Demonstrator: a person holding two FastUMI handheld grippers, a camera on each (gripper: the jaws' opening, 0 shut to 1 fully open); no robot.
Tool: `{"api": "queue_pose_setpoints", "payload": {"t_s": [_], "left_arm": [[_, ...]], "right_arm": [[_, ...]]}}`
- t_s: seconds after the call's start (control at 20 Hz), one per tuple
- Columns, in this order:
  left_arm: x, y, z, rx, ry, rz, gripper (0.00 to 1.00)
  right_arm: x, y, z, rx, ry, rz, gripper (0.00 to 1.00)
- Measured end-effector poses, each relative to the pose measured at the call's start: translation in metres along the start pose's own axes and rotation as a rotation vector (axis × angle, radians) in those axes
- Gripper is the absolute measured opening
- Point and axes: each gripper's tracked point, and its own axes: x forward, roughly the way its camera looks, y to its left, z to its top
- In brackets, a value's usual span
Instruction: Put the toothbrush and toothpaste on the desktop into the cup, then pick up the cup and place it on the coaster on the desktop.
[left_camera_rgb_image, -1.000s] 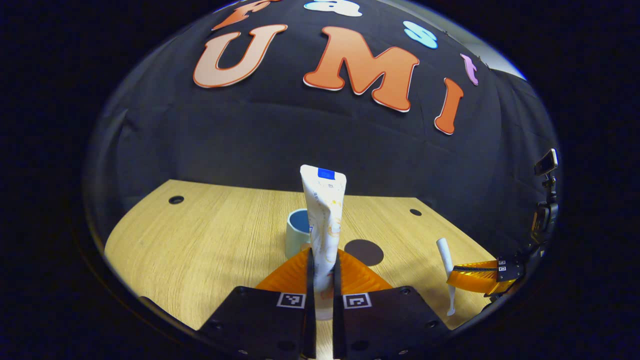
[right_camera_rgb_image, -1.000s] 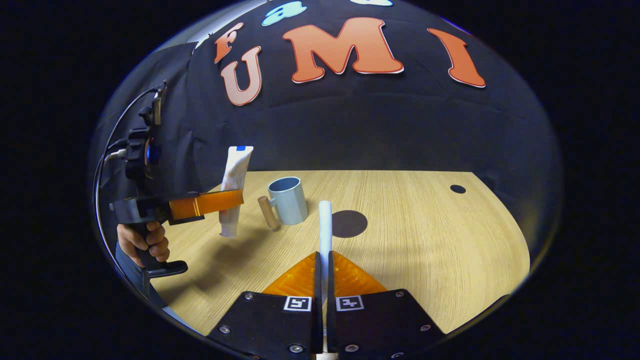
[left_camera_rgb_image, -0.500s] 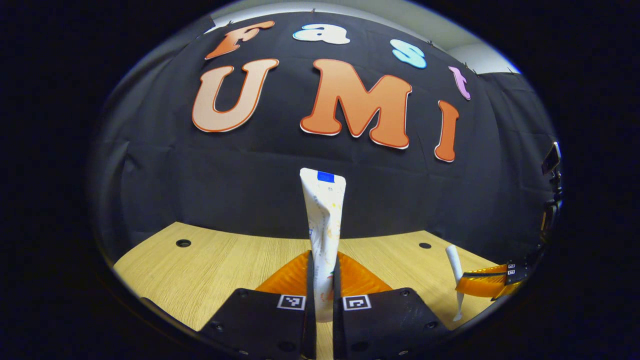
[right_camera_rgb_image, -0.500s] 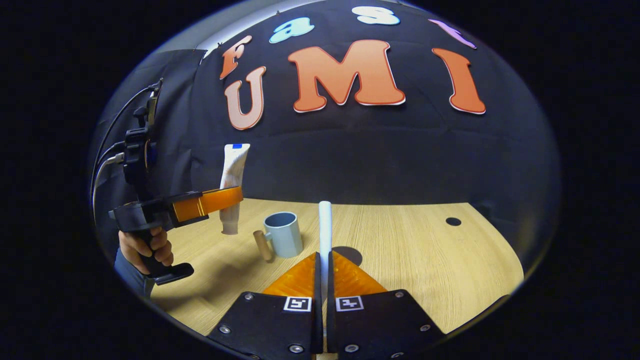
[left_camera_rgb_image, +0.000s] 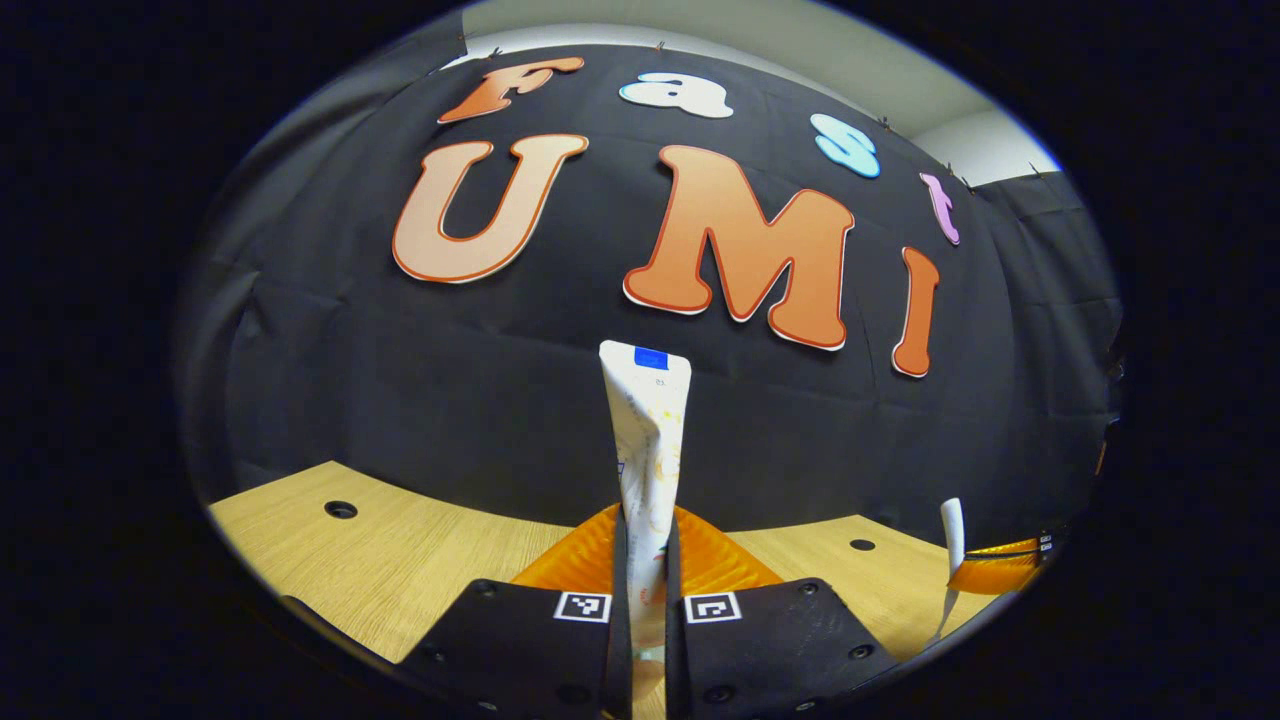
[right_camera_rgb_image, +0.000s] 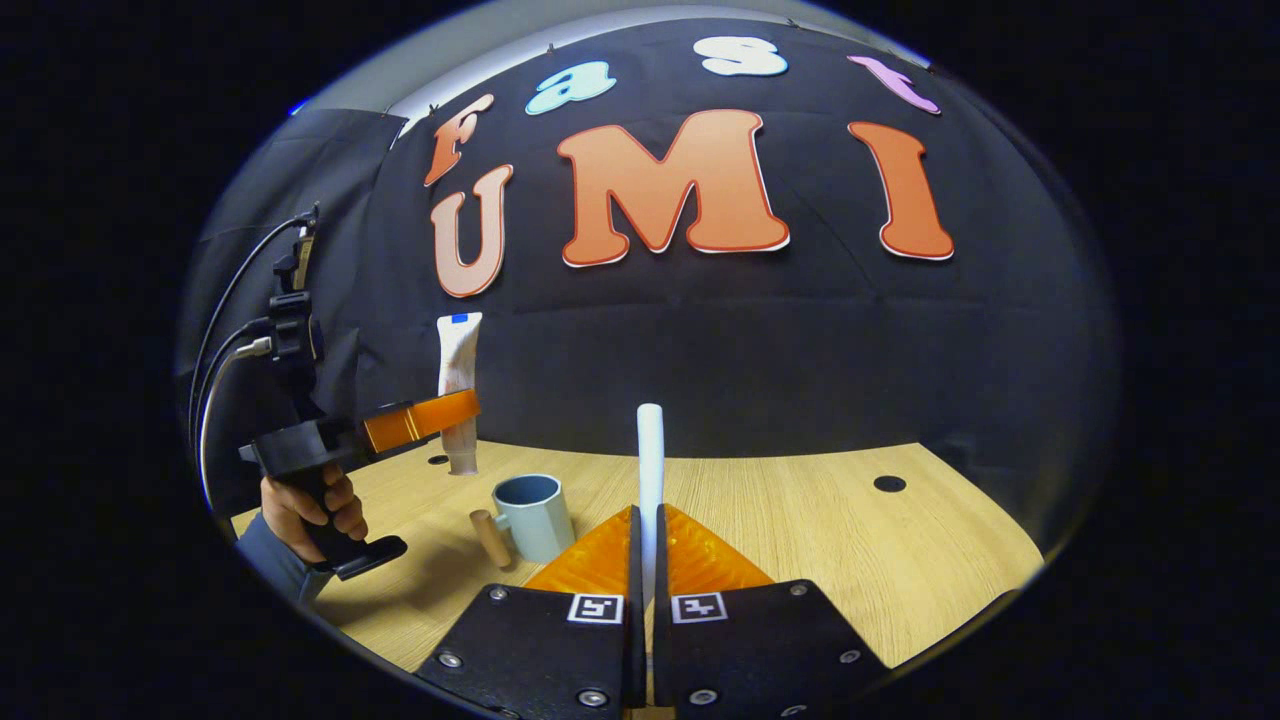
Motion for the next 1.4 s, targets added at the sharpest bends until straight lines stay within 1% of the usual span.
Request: {"api": "queue_pose_setpoints", "payload": {"t_s": [0.15,0.35,0.55,0.7,1.15,1.4], "left_arm": [[0.007,-0.007,0.001,-0.019,-0.048,-0.033,0.12],[0.036,-0.023,-0.015,-0.047,-0.047,-0.062,0.12],[0.043,-0.024,-0.04,-0.055,-0.007,-0.027,0.12],[0.044,-0.018,-0.058,-0.053,0.032,0.007,0.12],[0.049,-0.009,-0.074,-0.029,0.067,0.044,0.12],[0.046,-0.002,-0.091,-0.019,0.104,0.065,0.12]], "right_arm": [[0.006,-0.001,0.009,0.005,-0.038,0.0,0.03],[0.011,-0.007,0.022,-0.008,-0.094,-0.013,0.03],[0.009,-0.007,0.053,-0.034,-0.211,-0.013,0.03],[0.012,-0.006,0.068,-0.036,-0.247,-0.012,0.03],[0.009,-0.004,0.085,-0.003,-0.285,-0.015,0.03],[0.013,-0.001,0.084,-0.003,-0.271,-0.015,0.03]]}}
